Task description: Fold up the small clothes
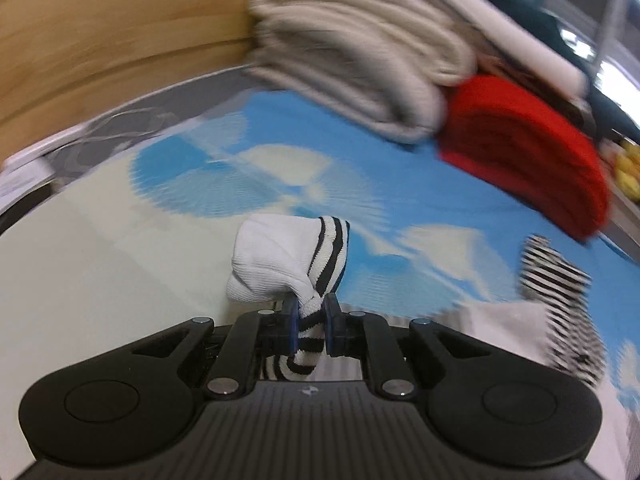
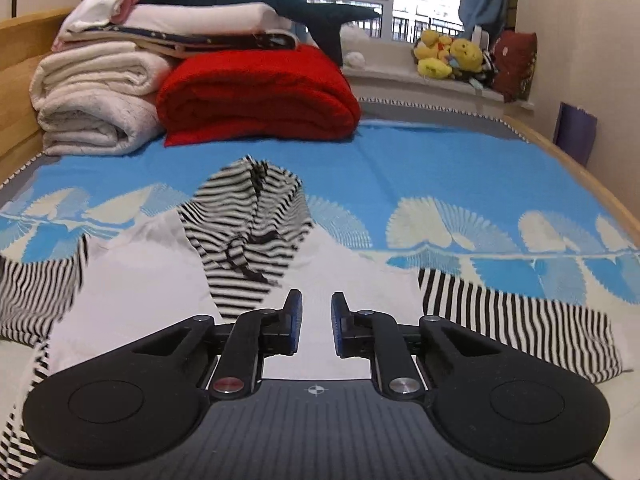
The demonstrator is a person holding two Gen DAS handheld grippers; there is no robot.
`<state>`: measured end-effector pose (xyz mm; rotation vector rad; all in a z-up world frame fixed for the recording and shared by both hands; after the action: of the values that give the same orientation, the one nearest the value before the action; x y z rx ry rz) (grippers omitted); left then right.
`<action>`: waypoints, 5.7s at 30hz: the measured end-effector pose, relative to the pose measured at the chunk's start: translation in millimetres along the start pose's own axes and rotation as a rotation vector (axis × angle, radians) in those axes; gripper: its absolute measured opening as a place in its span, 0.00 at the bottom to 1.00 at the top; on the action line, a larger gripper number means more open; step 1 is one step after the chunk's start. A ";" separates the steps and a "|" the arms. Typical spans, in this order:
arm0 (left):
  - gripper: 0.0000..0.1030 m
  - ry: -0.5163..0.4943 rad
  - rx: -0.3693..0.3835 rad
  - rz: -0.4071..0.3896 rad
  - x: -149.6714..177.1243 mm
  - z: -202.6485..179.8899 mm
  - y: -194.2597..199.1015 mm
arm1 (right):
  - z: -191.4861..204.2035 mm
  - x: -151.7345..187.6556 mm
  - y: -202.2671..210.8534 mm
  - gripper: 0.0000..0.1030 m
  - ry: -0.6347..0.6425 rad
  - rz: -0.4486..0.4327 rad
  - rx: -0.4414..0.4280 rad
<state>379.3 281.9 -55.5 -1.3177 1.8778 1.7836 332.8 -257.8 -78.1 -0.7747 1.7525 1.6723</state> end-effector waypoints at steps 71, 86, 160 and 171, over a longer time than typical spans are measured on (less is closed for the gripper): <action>0.39 -0.239 0.397 0.444 142.6 -195.0 -49.5 | -74.8 57.7 -135.7 0.21 -0.464 0.405 -0.051; 0.41 -0.452 0.258 0.428 189.7 -213.9 -54.2 | -88.9 64.9 -129.9 0.24 -0.451 0.424 0.010; 0.42 -0.260 0.304 0.308 95.1 -176.7 -31.0 | 110.7 -23.9 -28.2 0.07 -0.037 0.007 -0.510; 0.21 -0.153 0.351 0.393 108.0 -161.7 -47.7 | 41.8 -20.7 -26.9 0.20 -0.352 0.183 -0.335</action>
<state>416.8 98.4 -126.3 -0.7074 2.3417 1.5541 367.6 -216.9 -81.7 -0.4294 1.3507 2.1133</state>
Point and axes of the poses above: each gripper's, at about its wrist camera, not at the fingertips, and y roughly against the way its jaws point, z to its left, x to its underside, the point moved 9 cm from there along -y, roughly the way its jaws point, and after that the axes turned 5 degrees about x, right-handed, at the moved point
